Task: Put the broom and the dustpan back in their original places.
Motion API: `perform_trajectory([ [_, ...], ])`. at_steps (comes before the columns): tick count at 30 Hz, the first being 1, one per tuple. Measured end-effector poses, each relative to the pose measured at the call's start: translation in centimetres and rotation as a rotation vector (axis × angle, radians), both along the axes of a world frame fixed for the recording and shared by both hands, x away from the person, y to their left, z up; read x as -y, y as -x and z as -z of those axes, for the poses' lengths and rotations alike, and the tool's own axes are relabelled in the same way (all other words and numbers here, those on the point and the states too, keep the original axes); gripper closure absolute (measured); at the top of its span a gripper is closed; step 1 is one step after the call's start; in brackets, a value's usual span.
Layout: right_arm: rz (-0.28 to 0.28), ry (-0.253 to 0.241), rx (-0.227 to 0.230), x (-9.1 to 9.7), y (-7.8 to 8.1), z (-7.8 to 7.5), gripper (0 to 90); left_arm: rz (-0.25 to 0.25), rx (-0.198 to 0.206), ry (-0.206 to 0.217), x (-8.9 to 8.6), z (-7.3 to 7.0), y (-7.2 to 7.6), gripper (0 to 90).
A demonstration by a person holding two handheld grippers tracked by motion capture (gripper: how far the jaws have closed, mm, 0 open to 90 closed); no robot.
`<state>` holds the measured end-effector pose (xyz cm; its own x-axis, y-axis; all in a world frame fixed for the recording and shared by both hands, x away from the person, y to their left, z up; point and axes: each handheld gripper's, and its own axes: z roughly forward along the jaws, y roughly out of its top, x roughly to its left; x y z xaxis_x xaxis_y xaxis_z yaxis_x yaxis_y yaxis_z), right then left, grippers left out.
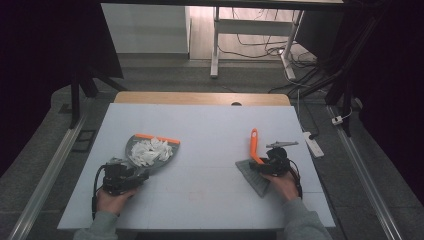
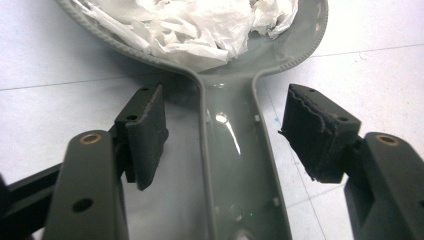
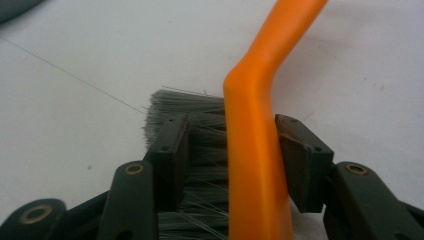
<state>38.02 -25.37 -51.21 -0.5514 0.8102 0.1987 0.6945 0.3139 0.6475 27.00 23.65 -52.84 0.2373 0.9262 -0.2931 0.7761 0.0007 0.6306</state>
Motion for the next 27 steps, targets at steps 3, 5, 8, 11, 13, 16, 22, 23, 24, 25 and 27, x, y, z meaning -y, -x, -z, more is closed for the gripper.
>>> perform_trajectory([
  [3, 0.002, 0.000, -0.007, 0.0, -0.1, 0.2, 47.1, 0.009, 0.020, -0.008, -0.3, -0.4, 0.2, 32.6],
  [5, 0.004, 0.018, 0.007, -0.1, -0.1, 0.2, 44.9, 0.021, 0.033, -0.014, -0.5, -0.7, 0.3, 31.9],
  [8, 0.033, 0.044, 0.041, -0.3, 0.0, 0.0, 44.5, 0.043, 0.057, -0.029, -0.6, -1.0, 0.5, 31.3],
  [11, 0.036, 0.058, 0.060, -0.4, 0.2, -0.2, 44.2, 0.064, 0.076, -0.047, -0.6, -1.3, 0.7, 31.4],
  [13, 0.036, 0.068, 0.098, -0.4, 0.5, -0.5, 44.8, 0.081, 0.087, -0.056, -0.6, -1.4, 0.7, 31.4],
  [16, 0.009, 0.046, 0.150, -0.4, 1.3, -1.2, 46.2, 0.120, 0.104, -0.049, -0.5, -1.5, 0.8, 32.0],
  [22, -0.105, 0.022, 0.189, 0.1, 2.8, -1.8, 48.8, 0.185, 0.120, -0.034, -0.7, -1.6, 0.9, 32.7],
  [23, -0.118, 0.021, 0.192, 0.3, 3.1, -1.7, 48.9, 0.194, 0.120, -0.033, -0.7, -1.6, 1.0, 32.8],
  [24, -0.128, 0.023, 0.197, 0.4, 3.3, -1.7, 48.9, 0.204, 0.119, -0.031, -0.8, -1.6, 1.0, 32.8],
  [25, -0.142, 0.025, 0.204, 0.6, 3.5, -1.6, 48.9, 0.212, 0.119, -0.028, -0.9, -1.6, 1.0, 32.8],
  [27, -0.149, 0.020, 0.221, 1.0, 4.0, -1.6, 48.9, 0.228, 0.120, -0.023, -0.9, -1.5, 1.0, 32.8],
])
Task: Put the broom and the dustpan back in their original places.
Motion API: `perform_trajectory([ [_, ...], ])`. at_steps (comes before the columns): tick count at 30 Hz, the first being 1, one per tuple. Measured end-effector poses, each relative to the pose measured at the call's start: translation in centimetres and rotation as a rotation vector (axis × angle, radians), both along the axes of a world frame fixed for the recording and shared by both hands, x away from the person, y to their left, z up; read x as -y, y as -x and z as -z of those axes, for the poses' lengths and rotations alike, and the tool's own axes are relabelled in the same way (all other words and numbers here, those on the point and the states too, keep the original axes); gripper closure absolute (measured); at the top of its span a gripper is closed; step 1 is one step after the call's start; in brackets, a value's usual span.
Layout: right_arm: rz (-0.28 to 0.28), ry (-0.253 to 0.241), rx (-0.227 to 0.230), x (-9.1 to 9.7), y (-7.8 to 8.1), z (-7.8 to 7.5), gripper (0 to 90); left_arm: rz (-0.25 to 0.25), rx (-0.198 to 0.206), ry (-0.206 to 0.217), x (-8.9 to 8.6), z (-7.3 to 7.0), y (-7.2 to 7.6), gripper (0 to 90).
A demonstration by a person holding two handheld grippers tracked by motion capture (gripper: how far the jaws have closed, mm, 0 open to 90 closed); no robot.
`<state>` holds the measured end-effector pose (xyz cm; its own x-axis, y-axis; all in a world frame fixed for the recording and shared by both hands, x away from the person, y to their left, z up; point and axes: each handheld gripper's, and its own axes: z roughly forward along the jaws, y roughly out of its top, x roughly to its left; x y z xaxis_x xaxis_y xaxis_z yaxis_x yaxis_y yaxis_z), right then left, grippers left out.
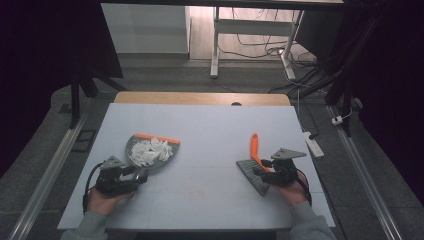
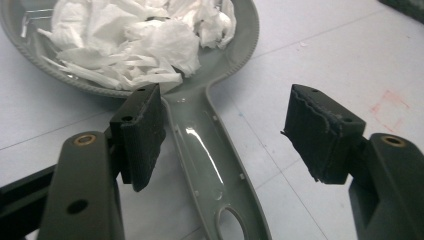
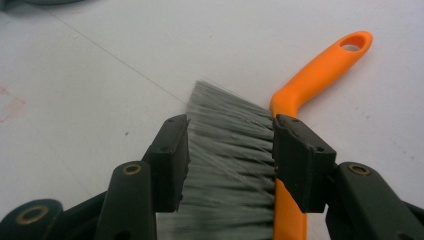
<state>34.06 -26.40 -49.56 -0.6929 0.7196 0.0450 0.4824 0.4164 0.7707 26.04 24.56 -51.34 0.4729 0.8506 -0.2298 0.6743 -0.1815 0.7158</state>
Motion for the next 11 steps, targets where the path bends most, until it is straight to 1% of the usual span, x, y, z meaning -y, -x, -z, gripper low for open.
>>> perform_trajectory([
  [2, -0.007, -0.008, 0.017, 0.5, 0.5, -0.1, 49.0, 0.015, -0.005, 0.000, 0.0, 0.1, -0.1, 32.9],
  [5, -0.020, -0.002, 0.051, 0.9, 1.0, -0.1, 49.1, 0.029, -0.009, 0.002, 0.0, 0.2, -0.3, 32.9],
  [11, -0.064, 0.015, 0.079, 0.4, 1.3, -0.1, 49.0, 0.029, -0.005, 0.007, -0.1, 0.1, -0.1, 33.1],
])
